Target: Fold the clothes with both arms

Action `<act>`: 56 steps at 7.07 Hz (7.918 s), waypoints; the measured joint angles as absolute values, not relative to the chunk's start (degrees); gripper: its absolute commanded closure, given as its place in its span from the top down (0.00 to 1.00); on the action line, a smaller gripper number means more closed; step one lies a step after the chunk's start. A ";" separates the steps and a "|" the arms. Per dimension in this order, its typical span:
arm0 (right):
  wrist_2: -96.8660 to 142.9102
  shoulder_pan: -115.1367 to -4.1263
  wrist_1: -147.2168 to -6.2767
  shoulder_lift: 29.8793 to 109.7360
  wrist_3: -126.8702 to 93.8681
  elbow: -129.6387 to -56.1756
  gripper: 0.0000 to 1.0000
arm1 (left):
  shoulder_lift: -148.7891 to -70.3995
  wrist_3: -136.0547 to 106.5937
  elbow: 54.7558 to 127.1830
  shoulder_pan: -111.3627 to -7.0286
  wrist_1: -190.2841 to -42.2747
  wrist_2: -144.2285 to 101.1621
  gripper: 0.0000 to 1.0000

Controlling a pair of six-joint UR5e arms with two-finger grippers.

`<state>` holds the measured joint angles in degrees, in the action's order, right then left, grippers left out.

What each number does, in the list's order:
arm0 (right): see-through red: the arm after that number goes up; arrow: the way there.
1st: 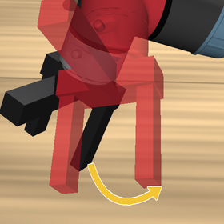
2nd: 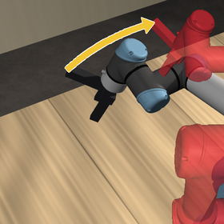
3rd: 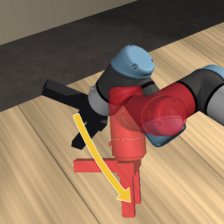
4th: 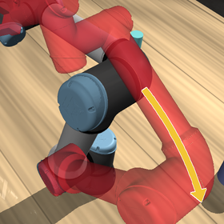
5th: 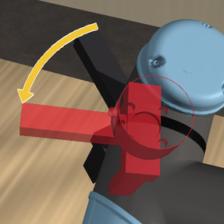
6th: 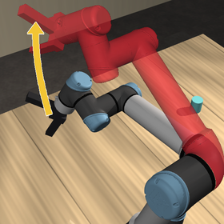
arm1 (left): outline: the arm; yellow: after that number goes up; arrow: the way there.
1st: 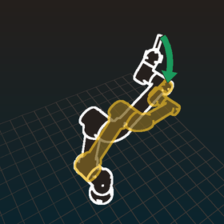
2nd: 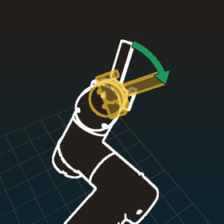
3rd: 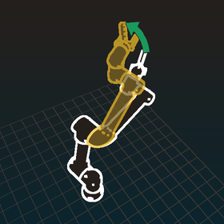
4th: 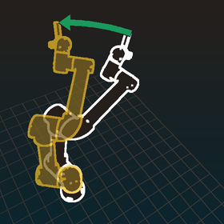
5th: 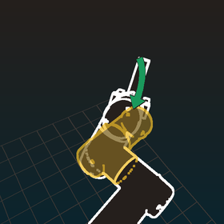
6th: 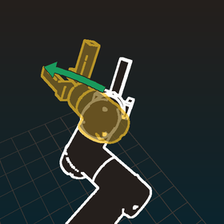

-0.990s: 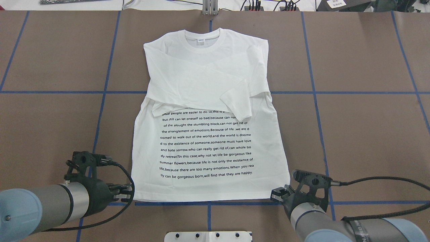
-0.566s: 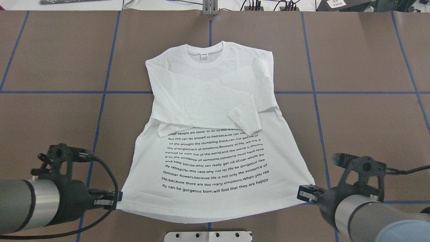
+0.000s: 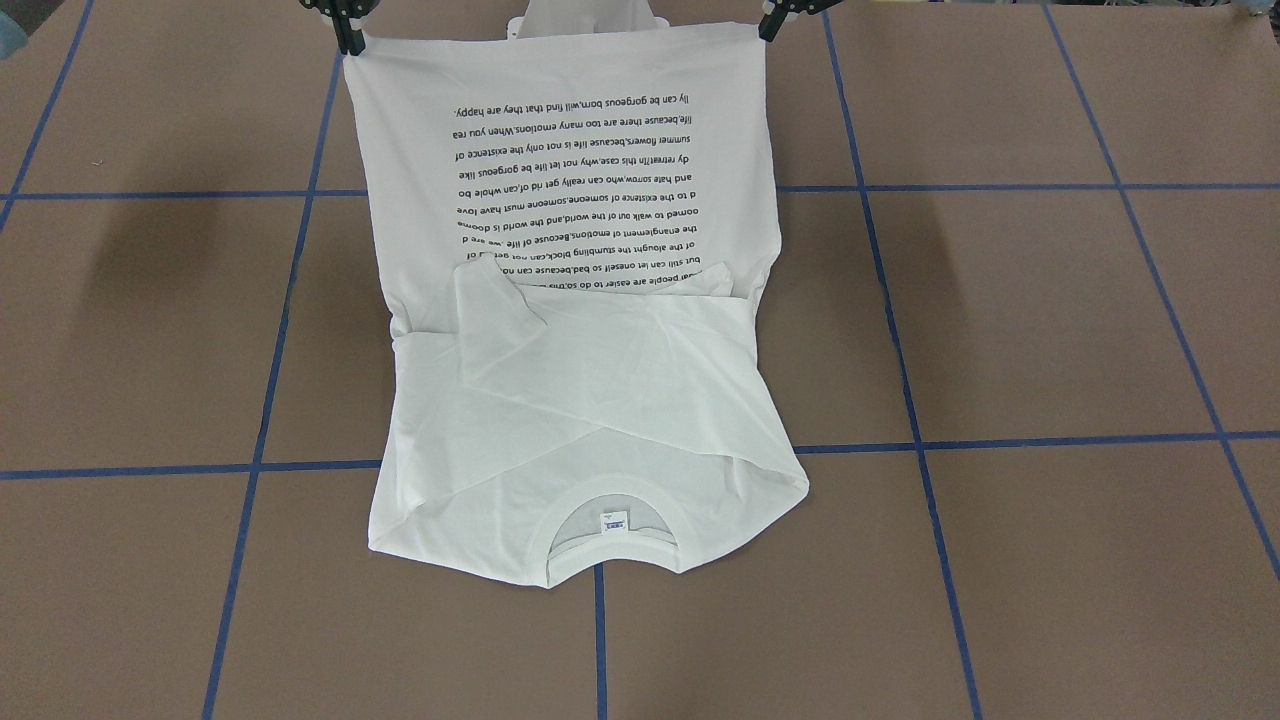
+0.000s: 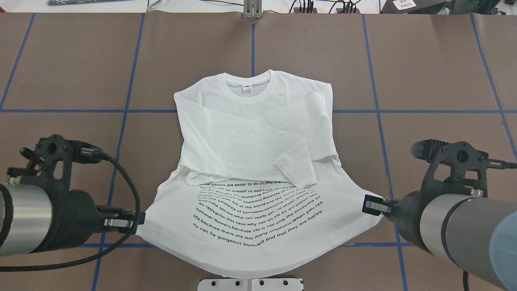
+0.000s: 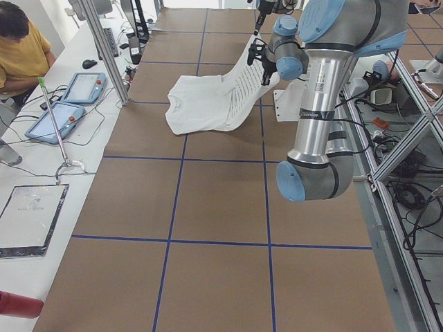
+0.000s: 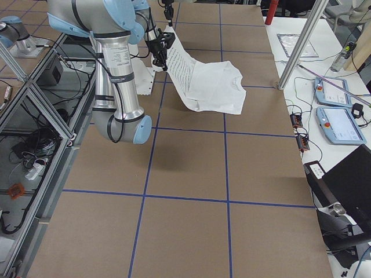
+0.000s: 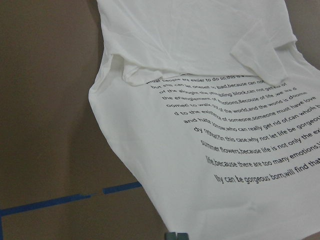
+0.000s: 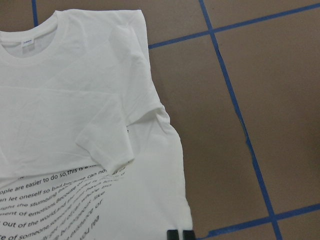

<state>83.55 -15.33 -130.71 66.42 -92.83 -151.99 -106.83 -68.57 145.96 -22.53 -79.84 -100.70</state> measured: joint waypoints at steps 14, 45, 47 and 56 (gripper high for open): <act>88.43 -40.85 -94.44 51.29 -70.31 -90.57 0.00 | -127.68 -49.99 79.40 -45.12 -115.98 -94.85 0.00; 88.80 -36.89 -93.54 50.87 -75.80 -95.67 1.00 | -129.69 -31.57 61.56 -55.82 -127.56 -93.08 1.00; 88.61 -35.73 -93.57 48.99 -80.36 -95.04 1.00 | -129.45 -30.75 62.61 -57.33 -129.73 -96.04 1.00; 72.82 -27.55 -70.00 27.53 -95.61 -53.38 0.71 | -117.53 -31.39 76.15 -58.35 -131.16 -103.01 1.00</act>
<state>72.82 -27.55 -70.00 27.53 -95.61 -53.38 -117.53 -31.39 76.15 -58.35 -131.16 -103.01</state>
